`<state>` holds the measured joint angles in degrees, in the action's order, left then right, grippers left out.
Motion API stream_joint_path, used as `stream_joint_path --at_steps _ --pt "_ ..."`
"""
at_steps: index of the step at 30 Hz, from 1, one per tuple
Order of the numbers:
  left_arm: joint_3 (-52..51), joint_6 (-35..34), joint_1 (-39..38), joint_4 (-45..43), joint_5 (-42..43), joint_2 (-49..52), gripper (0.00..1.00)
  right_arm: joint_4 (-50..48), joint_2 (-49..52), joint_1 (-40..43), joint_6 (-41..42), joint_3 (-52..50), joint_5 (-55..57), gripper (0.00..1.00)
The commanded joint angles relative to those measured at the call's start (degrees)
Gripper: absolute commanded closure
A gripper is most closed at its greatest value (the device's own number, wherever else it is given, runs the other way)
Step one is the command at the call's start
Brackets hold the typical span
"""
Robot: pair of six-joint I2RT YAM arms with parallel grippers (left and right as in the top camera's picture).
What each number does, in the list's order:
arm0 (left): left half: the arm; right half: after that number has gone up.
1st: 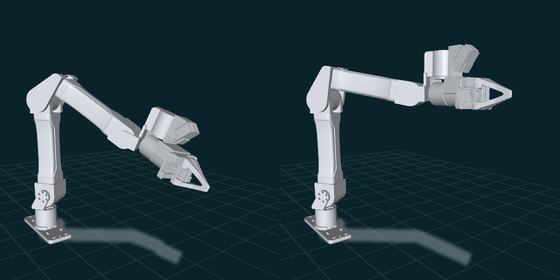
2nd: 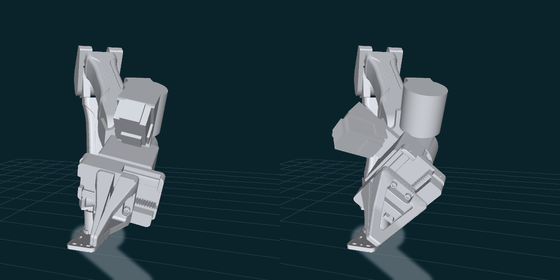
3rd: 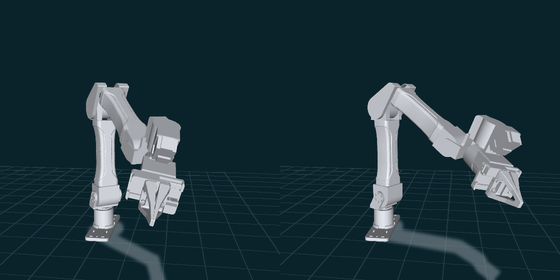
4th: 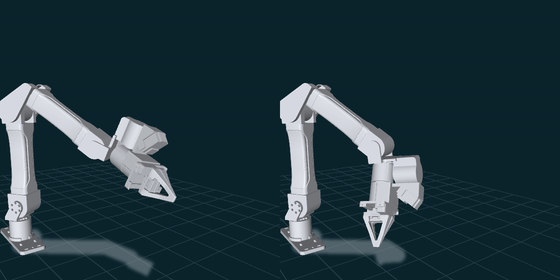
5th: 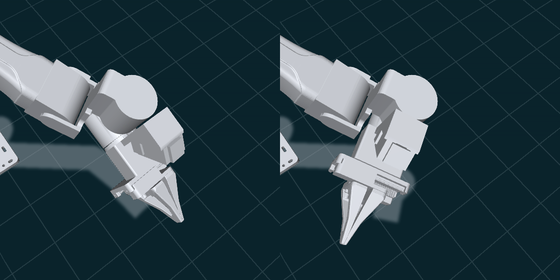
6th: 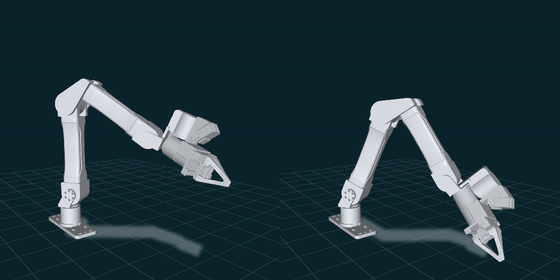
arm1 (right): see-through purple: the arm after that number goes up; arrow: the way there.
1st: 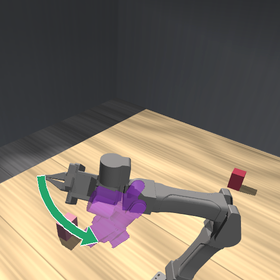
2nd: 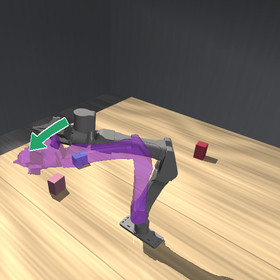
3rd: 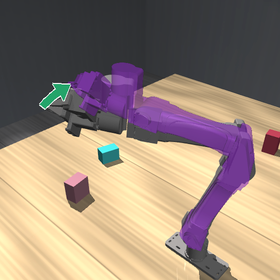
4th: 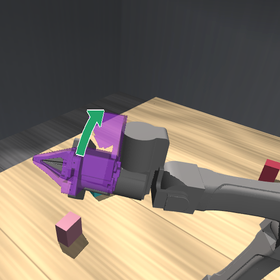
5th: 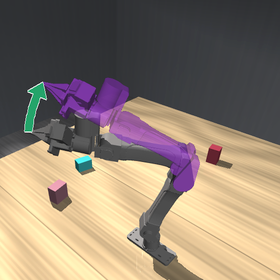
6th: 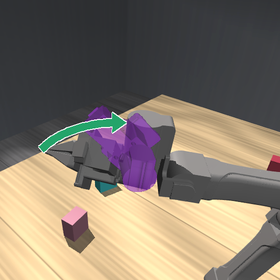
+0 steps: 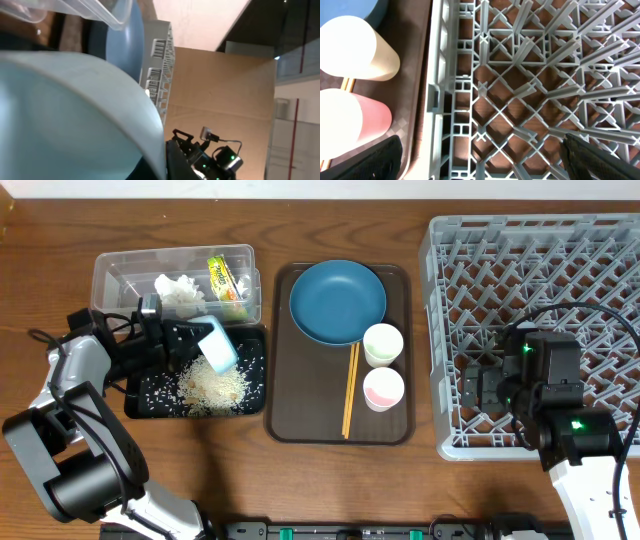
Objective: Sort waste into correct bins and load items into the dishwasher rack
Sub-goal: 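Tip the bowl over the black tray to pour out the rice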
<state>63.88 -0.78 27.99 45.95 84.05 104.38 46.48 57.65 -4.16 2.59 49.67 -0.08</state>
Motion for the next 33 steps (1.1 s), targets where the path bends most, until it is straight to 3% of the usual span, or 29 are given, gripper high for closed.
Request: stream_joint_path --at_steps 1,4,7,10,14,22,27,33 --pt "-0.2 -0.6 0.3 0.1 4.7 0.0 0.94 0.0 -0.2 -0.3 0.5 1.2 -0.2 0.01" --pt "-0.1 0.6 0.5 -1.6 4.3 0.0 0.94 0.0 -0.2 -0.3 0.5 1.2 -0.2 0.01" --pt "-0.1 -6.5 0.7 -2.8 -3.3 0.1 0.94 0.1 -0.2 -0.3 0.5 1.2 -0.2 0.01" --pt "-0.1 -2.2 0.7 -3.1 5.8 0.1 0.94 0.1 -0.2 -0.3 0.5 1.2 -0.2 0.01" --pt "-0.1 -5.2 1.0 -3.2 -2.0 0.1 0.94 0.1 -0.2 -0.3 0.5 1.2 -0.2 0.01" --pt "-0.1 -3.8 -0.8 -2.9 -1.7 -4.3 0.94 0.1 -0.2 -0.3 0.5 1.2 -0.2 0.01" --pt "-0.1 -3.8 -7.0 -3.2 -16.4 -12.6 0.94 0.1 -0.2 -0.3 0.5 1.2 -0.2 0.01" --pt "-0.1 -4.1 -22.9 -5.6 -35.5 -19.9 0.94 0.0 -0.2 -0.3 0.5 1.2 -0.2 0.01"
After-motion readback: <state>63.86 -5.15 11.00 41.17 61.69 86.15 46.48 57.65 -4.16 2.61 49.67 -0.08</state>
